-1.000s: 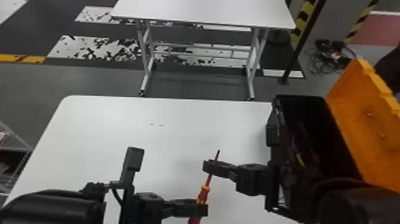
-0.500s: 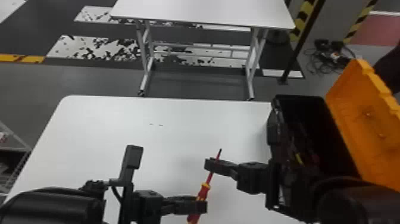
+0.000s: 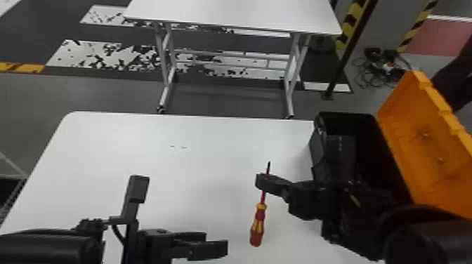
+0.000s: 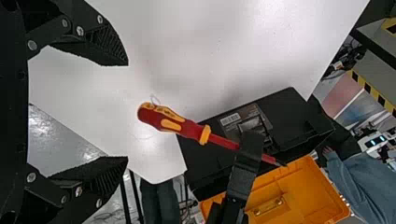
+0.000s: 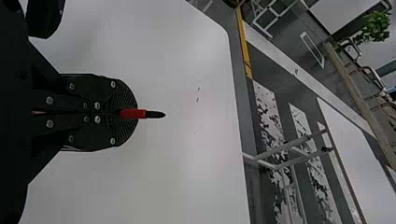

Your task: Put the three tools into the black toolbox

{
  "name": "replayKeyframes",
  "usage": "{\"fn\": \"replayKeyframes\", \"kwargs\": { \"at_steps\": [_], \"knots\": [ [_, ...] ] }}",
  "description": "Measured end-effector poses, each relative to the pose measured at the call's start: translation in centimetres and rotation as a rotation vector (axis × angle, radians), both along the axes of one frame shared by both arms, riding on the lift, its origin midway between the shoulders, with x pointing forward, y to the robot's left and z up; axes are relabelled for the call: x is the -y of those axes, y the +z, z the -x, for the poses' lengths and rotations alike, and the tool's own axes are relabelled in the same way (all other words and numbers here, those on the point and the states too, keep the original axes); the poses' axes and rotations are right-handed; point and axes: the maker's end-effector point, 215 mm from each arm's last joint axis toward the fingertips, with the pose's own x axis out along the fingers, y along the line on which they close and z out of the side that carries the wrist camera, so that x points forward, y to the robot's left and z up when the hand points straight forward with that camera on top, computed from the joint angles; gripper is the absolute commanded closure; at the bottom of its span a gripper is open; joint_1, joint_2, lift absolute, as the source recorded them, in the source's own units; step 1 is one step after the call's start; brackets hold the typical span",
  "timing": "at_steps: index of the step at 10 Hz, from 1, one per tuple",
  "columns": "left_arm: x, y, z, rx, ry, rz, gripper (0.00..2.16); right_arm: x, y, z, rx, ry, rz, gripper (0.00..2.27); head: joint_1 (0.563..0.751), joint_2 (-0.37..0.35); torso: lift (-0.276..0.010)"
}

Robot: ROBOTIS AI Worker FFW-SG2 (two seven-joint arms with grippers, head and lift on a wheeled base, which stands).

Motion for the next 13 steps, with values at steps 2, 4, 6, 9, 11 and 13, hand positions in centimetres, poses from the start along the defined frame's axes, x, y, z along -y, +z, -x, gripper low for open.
{"fn": "replayKeyframes", "kwargs": {
  "at_steps": [2,4,6,9,11,13],
  "knots": [
    [-1.0,-1.2,0.7,-0.026,0.023,-0.012,0.03,2.1,3.6,-0.1,0.098,-0.03,0.091,2.24,0.695,-0.096,-0.051],
    [-2.5,-3.2,1.5,-0.038,0.049,-0.044,0.03,4.6,6.7,0.0,0.156,-0.082,0.122,2.24,0.695,-0.118,-0.051],
    [-3.5,-4.9,2.1,-0.047,0.062,-0.078,0.03,7.3,10.0,0.4,0.214,-0.128,0.168,2.24,0.695,-0.14,-0.051],
    [-4.3,-5.4,3.0,-0.056,0.076,-0.09,0.03,13.2,12.0,-0.4,0.272,-0.184,0.303,2.24,0.695,-0.234,-0.051],
    [-4.8,-5.5,3.4,-0.06,0.084,-0.094,0.03,17.1,13.6,-1.6,0.323,-0.217,0.384,2.24,0.695,-0.299,-0.051],
    [-4.6,-4.8,3.4,-0.049,0.08,-0.089,0.03,19.9,14.3,-2.4,0.356,-0.244,0.44,2.24,0.695,-0.333,-0.051]
  ]
}}
